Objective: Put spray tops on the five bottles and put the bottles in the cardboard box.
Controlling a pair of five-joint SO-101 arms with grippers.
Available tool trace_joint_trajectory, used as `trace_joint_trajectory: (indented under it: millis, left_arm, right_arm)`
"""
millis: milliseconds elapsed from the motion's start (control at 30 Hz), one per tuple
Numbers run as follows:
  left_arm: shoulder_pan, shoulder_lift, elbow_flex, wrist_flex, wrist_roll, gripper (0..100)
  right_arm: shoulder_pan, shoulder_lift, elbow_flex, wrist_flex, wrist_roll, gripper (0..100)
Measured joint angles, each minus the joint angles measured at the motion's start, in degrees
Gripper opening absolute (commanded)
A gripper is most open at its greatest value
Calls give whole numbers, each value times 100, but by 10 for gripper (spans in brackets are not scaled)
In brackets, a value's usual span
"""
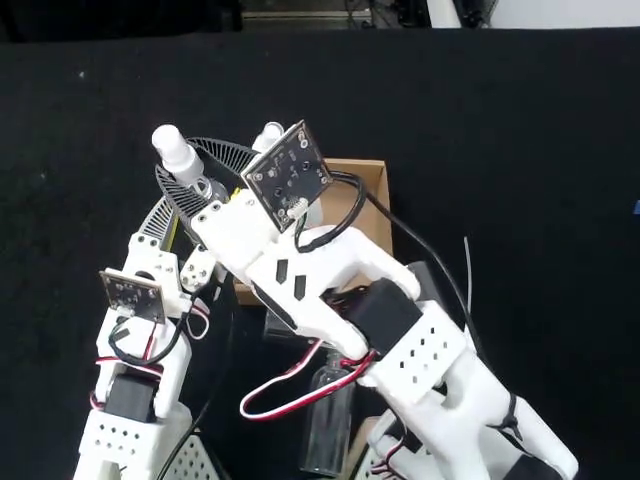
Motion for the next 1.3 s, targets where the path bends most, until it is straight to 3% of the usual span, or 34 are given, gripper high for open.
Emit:
trace_joint_trajectory:
  millis: [467,633,800,1067,1300]
  left_arm:
    - [-9,0,0,35,0,30]
    - [-9,0,0,35,0,30]
    - [-9,0,0,35,0,30]
    - [-9,0,0,35,0,30]
    - [-9,0,0,35,0,30]
  right_arm:
    - [-9,0,-26,185,-9,140]
    - [167,0,-730,818,0,140]
    - [914,0,-1495,2004,0,140]
    - [2866,-9,-1688,3182,0,140]
    - [3815,-9,-519,3376,0,142]
